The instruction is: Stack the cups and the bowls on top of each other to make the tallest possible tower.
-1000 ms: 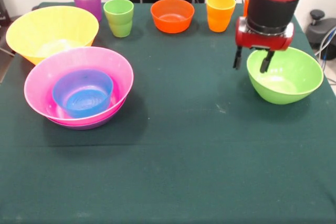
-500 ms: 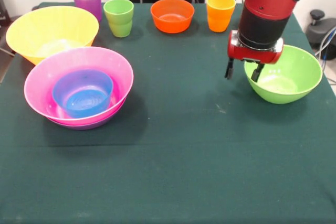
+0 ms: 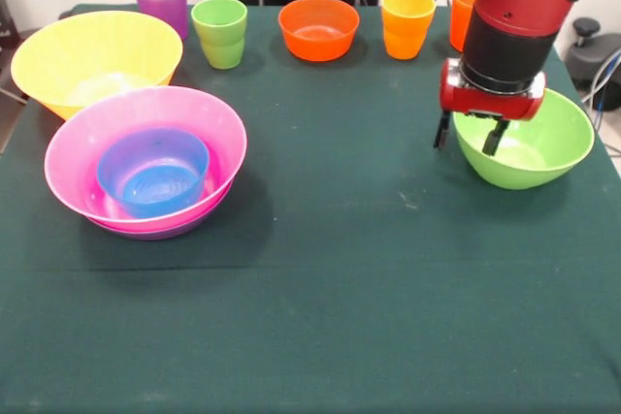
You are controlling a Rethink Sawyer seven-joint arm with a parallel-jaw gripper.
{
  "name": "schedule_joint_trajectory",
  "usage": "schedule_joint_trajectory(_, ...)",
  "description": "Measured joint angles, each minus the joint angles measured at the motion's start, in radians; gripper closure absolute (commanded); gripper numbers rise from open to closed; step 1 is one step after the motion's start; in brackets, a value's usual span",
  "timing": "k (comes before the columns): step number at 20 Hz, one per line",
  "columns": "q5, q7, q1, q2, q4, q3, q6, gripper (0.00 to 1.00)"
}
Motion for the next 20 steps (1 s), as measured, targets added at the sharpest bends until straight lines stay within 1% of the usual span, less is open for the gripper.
schedule_joint_trajectory(5,0.031,0.0,0.009,-0.001,-0.001,-0.008,0.0,0.0)
schedule_joint_trajectory(6,0.034,0.0,0.012,-0.001,-0.001,-0.016,0.0,1.0)
schedule_joint_trajectory(20,0.043,0.0,0.014,-0.031,0.0,-0.026,0.0,1.0)
